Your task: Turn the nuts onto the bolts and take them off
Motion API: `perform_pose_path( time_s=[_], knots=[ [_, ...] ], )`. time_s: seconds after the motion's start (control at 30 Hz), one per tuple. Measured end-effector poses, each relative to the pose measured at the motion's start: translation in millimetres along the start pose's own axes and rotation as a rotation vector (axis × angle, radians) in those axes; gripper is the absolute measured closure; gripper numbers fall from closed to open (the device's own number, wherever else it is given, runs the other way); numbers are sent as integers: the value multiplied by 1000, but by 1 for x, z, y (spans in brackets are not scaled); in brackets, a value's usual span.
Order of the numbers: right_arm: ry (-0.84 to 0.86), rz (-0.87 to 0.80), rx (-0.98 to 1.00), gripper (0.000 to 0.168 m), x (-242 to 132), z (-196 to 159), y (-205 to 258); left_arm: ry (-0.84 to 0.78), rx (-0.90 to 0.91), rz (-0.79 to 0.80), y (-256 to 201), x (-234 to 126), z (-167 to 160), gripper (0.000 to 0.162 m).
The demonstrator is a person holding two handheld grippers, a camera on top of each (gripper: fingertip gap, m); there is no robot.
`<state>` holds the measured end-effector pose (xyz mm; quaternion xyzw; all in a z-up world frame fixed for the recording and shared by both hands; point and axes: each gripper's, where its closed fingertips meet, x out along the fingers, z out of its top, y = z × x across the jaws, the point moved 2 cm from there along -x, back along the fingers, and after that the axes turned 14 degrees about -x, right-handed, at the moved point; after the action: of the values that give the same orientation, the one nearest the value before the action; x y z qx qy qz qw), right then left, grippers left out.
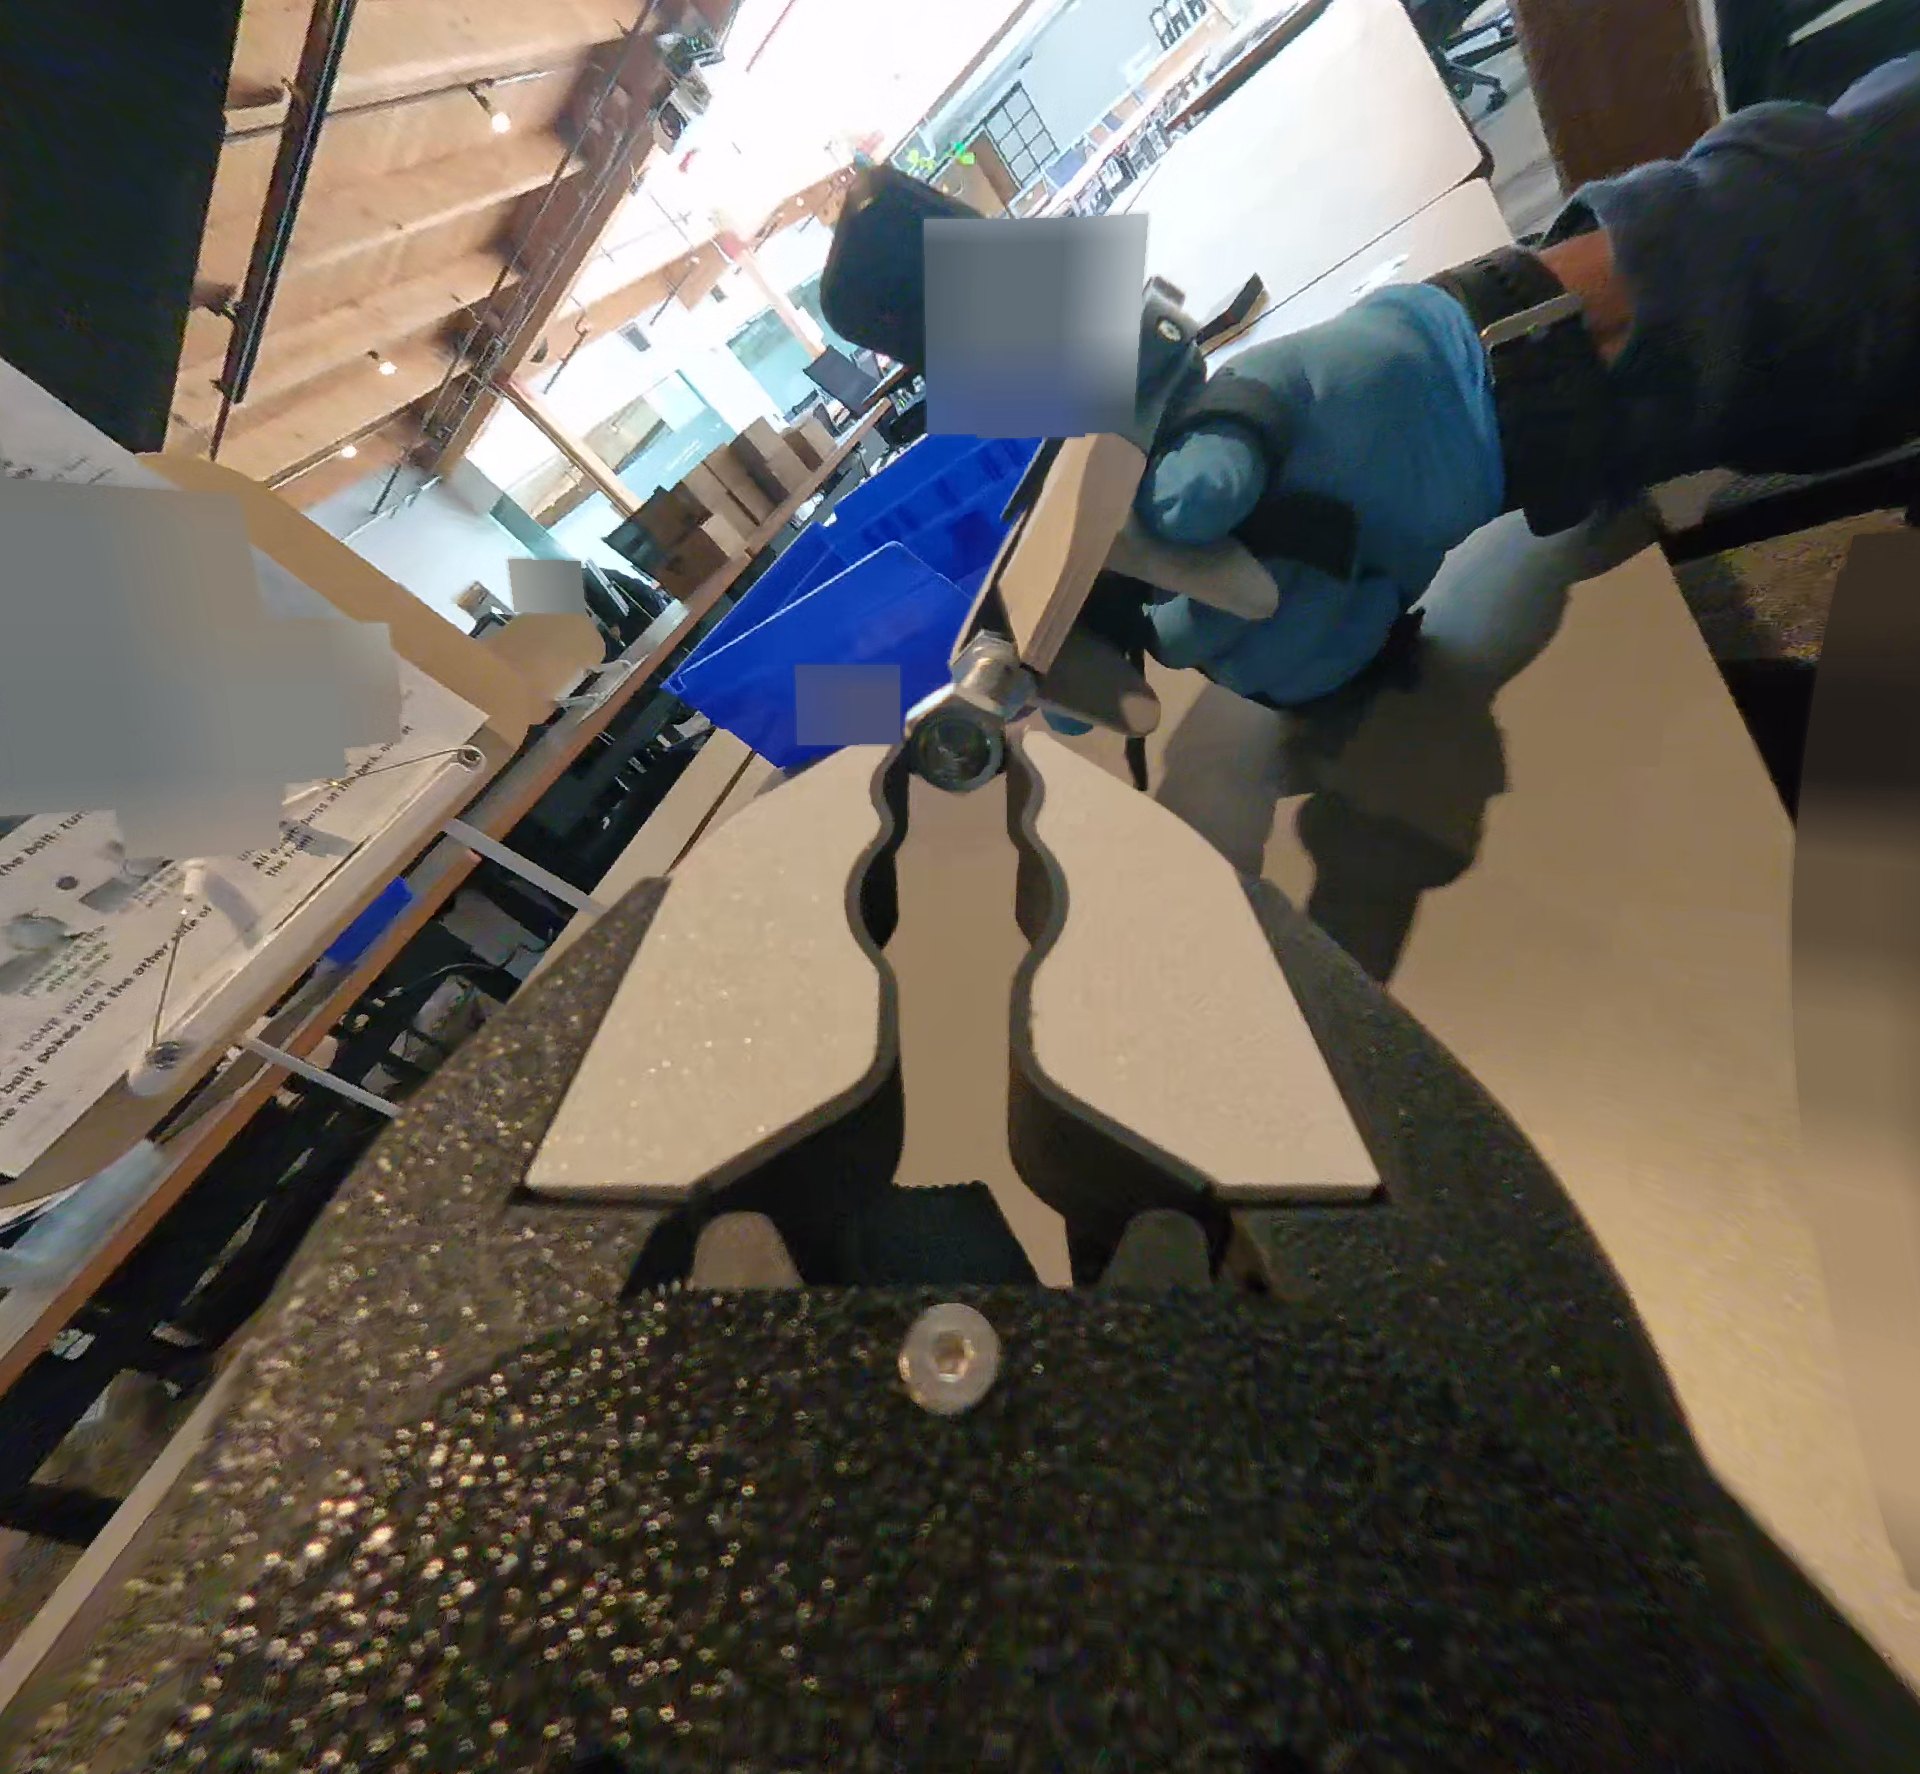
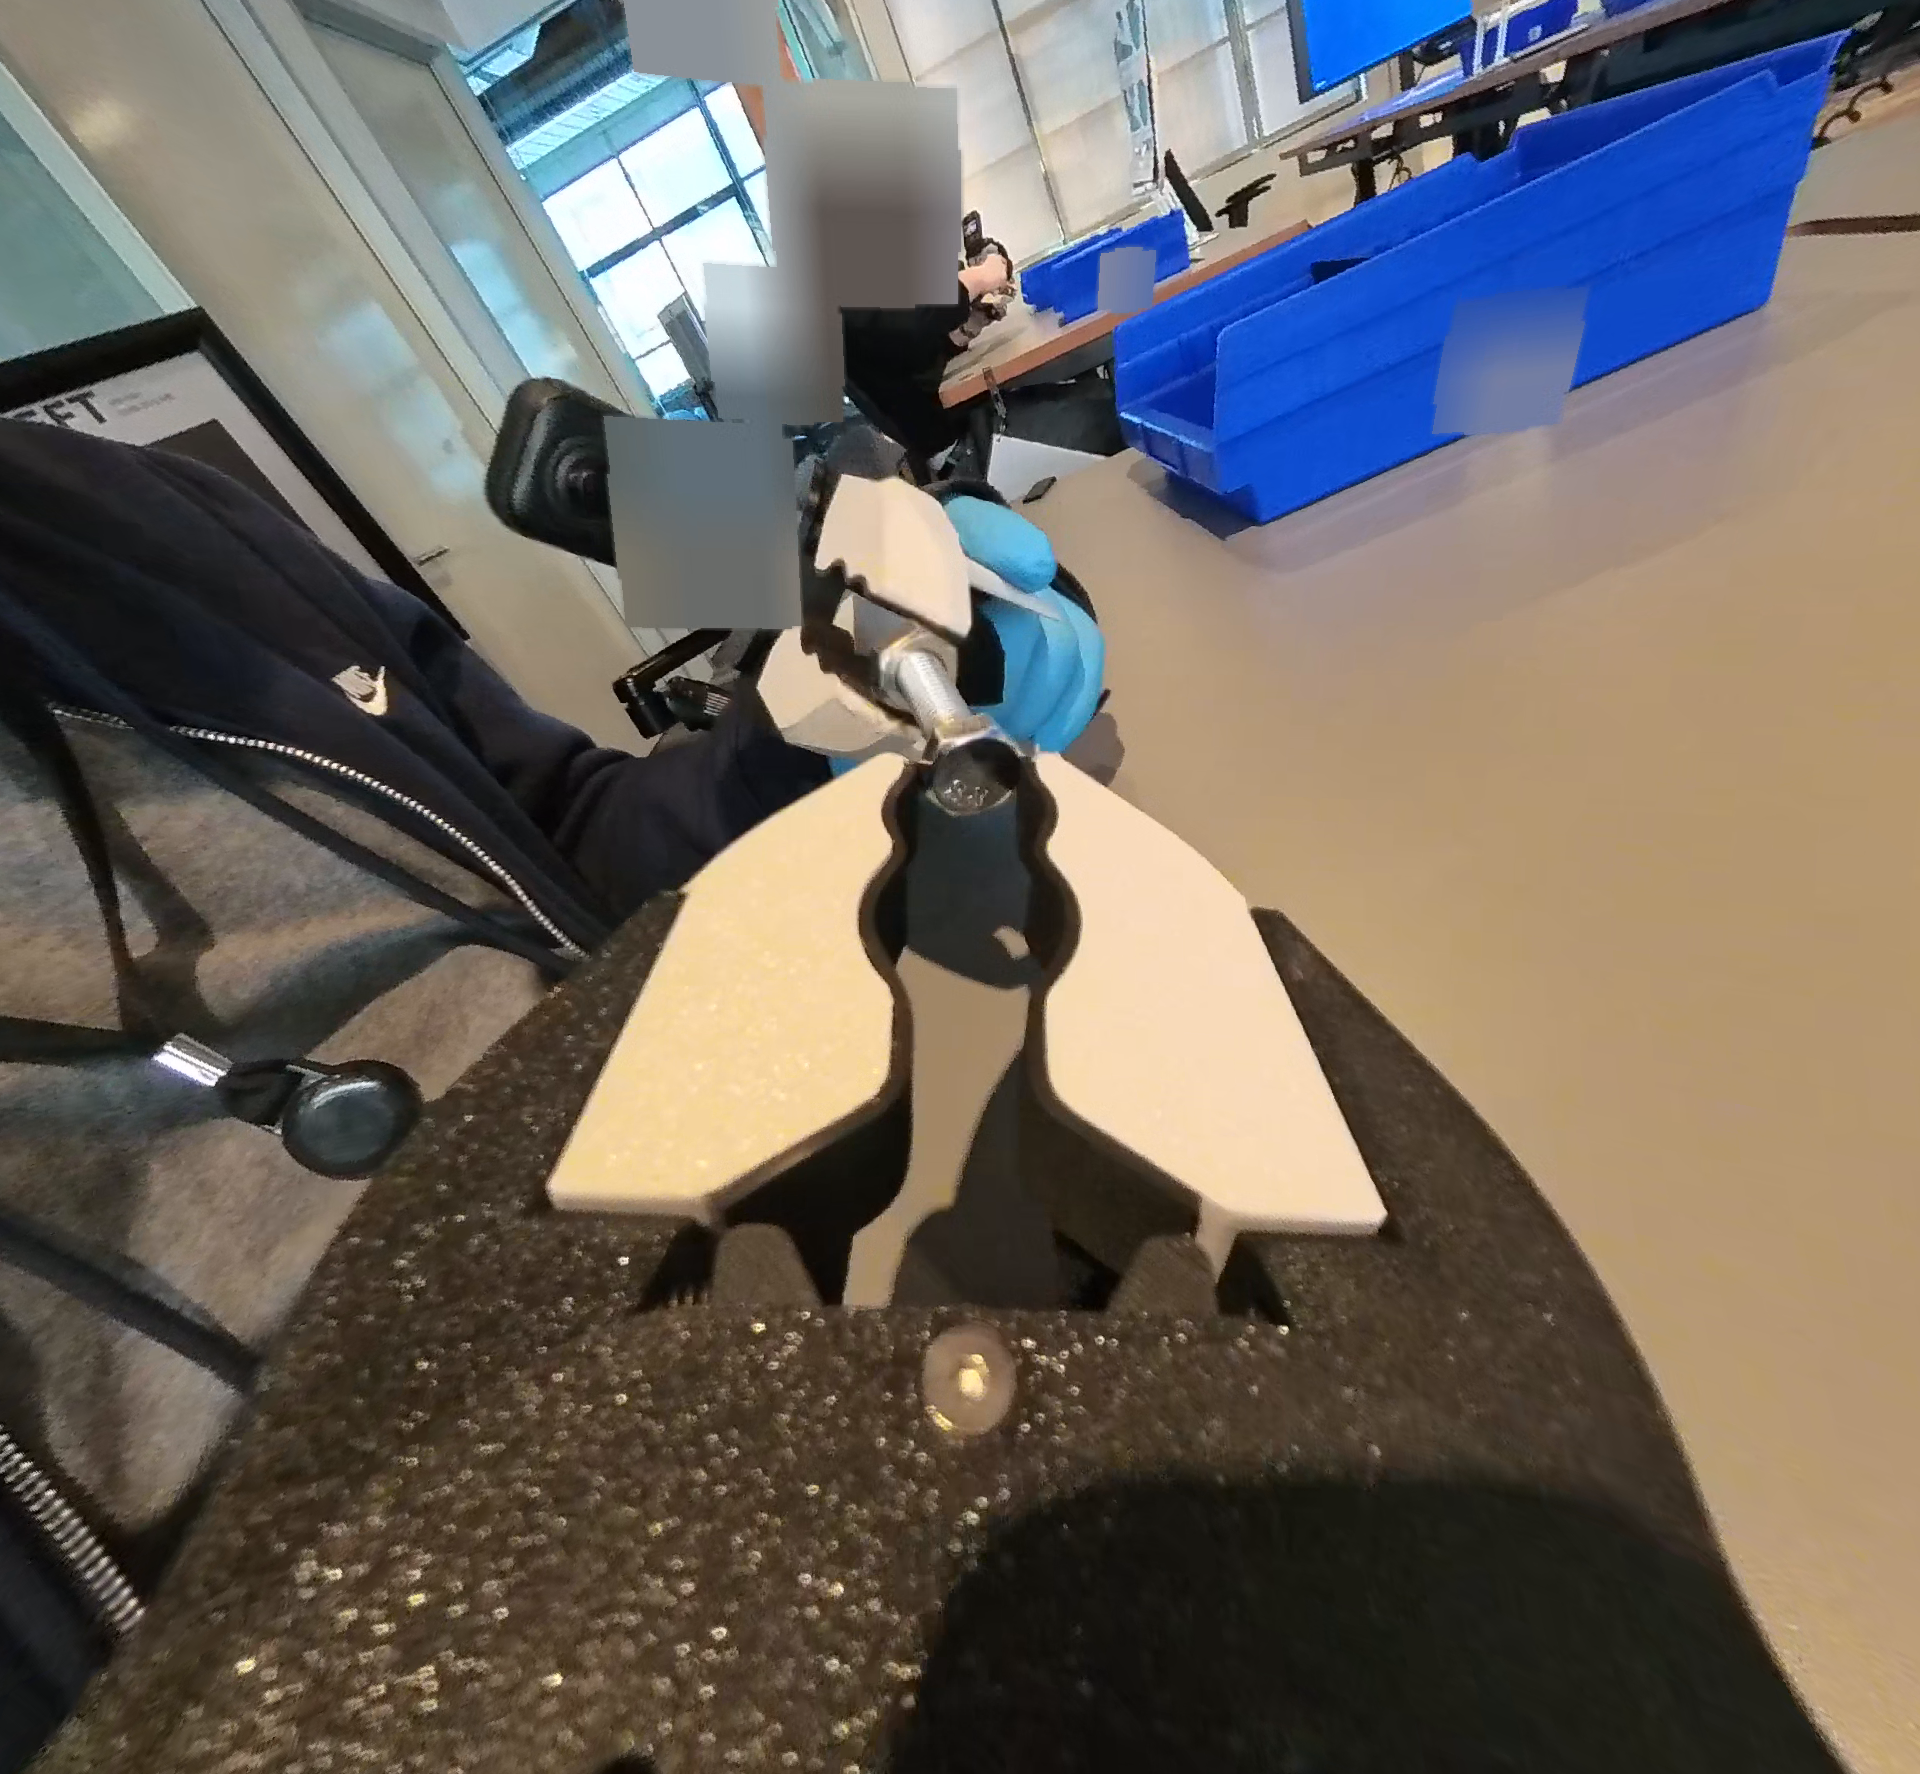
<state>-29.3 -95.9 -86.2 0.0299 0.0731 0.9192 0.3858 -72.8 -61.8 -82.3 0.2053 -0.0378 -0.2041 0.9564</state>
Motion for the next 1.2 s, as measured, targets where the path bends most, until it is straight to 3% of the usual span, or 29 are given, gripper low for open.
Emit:
perform_pose_path(
  time_s=[1.2],
  knots=[
    [-87, 47, 41, 151, 7, 8, 6, -61, -173, -67, -2, 0, 9, 139]
  ],
)
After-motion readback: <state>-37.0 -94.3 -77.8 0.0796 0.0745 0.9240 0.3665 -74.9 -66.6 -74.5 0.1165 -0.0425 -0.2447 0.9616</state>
